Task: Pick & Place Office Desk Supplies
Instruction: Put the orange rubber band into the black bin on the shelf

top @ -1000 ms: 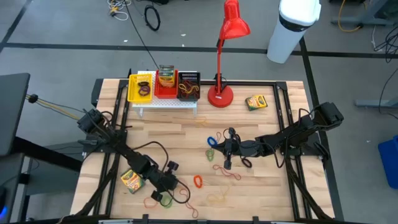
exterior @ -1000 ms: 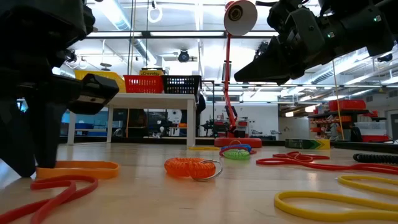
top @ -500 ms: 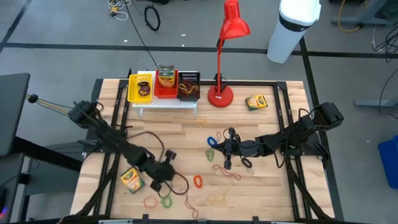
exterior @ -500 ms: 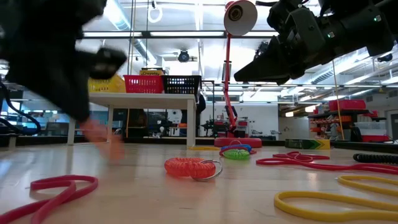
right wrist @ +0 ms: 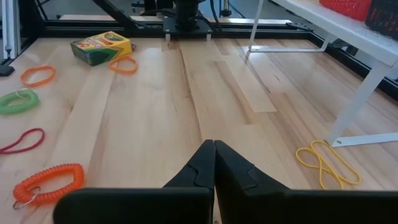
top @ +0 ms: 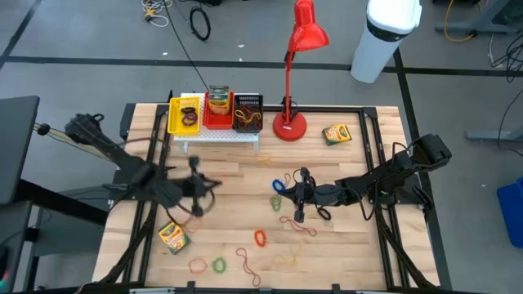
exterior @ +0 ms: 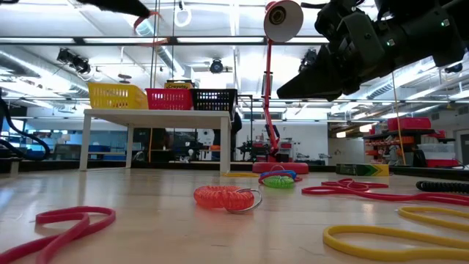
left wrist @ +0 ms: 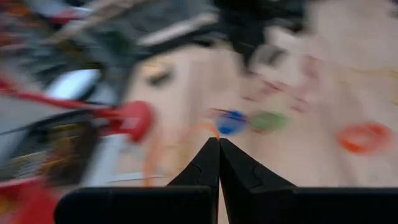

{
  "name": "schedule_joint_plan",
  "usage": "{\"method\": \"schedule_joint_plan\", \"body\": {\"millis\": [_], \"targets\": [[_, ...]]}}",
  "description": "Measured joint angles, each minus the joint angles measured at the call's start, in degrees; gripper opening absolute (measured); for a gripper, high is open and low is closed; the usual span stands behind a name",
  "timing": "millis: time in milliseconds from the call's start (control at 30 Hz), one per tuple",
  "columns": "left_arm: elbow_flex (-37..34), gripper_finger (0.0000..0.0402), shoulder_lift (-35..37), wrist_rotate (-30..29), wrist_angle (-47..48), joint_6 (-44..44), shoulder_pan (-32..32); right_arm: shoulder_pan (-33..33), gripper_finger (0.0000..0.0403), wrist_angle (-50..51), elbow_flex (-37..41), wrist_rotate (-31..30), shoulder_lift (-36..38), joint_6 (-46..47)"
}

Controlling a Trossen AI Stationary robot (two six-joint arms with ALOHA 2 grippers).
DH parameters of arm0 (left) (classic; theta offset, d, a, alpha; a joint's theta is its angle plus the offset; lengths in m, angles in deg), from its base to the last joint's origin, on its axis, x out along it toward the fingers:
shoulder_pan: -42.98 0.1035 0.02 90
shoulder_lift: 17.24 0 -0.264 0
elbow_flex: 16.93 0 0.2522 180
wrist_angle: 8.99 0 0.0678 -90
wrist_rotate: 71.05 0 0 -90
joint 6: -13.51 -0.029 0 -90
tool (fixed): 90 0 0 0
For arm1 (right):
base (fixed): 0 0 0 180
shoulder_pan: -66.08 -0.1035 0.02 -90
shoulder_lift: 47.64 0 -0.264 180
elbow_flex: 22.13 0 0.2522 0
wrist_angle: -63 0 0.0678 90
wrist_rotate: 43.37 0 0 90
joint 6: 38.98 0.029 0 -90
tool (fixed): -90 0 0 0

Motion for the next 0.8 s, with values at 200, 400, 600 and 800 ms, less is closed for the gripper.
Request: {"method": "schedule_joint_plan", "body": {"millis": [200, 400, 600, 800], "targets": [[0.02, 0.0005, 8.07, -14.89, -0.14, -0.47, 5.26, 0.00, 0.0005, 0.20, 0.00, 0.00, 0.00, 0.03], [0.02, 0.0005, 11.69, -6.09, -4.71, -5.24, 17.97, 0.00, 0.0005, 0.20, 0.00, 0.00, 0.00, 0.01], [4.91, 0.0005, 6.36, 11.91, -8.77, -9.47, 33.54, 0.00, 0.0005, 0.08, 0.00, -0.08, 0.00, 0.00], [13.07, 0.0005, -4.99, 26.42, -8.90, -11.71, 46.38, 0.00, 0.0005, 0.07, 0.00, -0.15, 0.00, -0.01]]}}
